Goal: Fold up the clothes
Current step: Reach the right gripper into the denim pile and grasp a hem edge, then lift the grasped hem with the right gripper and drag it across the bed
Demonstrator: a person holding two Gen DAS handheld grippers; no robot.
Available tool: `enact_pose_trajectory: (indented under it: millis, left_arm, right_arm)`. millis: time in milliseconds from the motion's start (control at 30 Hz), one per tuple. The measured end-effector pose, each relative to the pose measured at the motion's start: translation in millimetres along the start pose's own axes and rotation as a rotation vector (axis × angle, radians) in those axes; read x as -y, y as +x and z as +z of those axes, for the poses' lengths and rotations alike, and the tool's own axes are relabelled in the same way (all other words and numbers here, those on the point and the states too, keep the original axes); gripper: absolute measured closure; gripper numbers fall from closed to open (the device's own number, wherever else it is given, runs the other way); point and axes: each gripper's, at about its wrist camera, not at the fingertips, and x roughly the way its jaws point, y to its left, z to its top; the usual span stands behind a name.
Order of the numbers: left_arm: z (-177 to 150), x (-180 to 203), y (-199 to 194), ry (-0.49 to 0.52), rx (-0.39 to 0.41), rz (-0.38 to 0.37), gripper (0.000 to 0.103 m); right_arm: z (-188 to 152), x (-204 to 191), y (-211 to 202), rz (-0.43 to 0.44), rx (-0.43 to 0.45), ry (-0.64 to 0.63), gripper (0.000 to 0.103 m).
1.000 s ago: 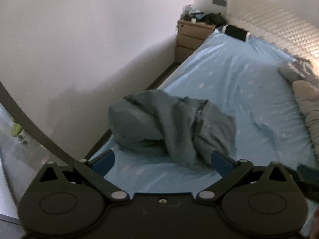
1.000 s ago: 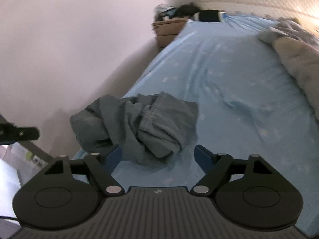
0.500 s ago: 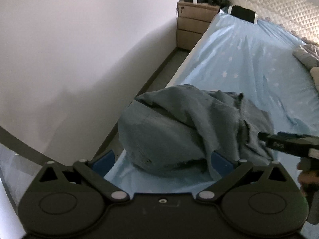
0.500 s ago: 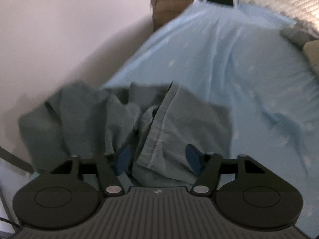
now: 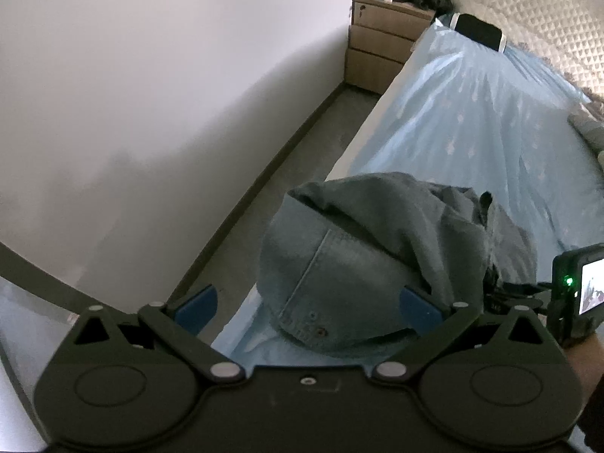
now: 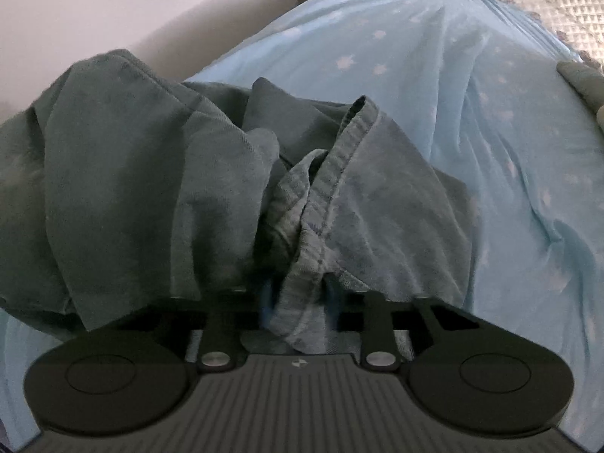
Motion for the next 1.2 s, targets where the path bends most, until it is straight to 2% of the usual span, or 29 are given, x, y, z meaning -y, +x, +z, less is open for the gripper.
enact_pose_trajectory:
  millis: [133, 267, 467, 733, 867, 967, 1200]
  left_arm:
    - [2.1, 7.0, -2.6, -0.012, 0.013, -0.026, 0.0]
    - [5.3, 21.4, 0.4, -0.032, 0.003, -0.078, 0.0]
    - [10.2, 50.0, -2.8, -0.012, 0.015, -0.123, 0.0]
    - [9.4, 99.4, -34.9, 0.055, 0.07, -0.122, 0.0]
    - [0.1, 119.2, -61.2, 0.07, 0.107, -0.092, 0.0]
    - [-11.0, 134.0, -80.0, 0.077, 0.123, -0.061, 0.0]
    - [-32.9, 170.5, -109.4, 0.088, 0.141, 0.002, 0.0]
  right_arm:
    - [-0.4, 15.3, -25.6, 0.005, 0.017, 0.09, 0.089]
    - [-4.0, 53.7, -92.0, -0.01, 0.129, 0.216, 0.09]
    - [-23.4, 129.6, -201.1, -0.033, 0.303, 0.427, 0.092]
    - [-52.8, 204.3, -313.9, 0.015, 0.517, 0.56, 0.093]
    - [-64.5, 241.1, -339.4, 0.051, 0.631, 0.645, 0.093]
    - [-70.9, 270.7, -341.8, 0.051, 0.677, 0.681, 0.094]
    - [-114.9, 352.2, -350.2, 0.025, 0.693, 0.79, 0.094]
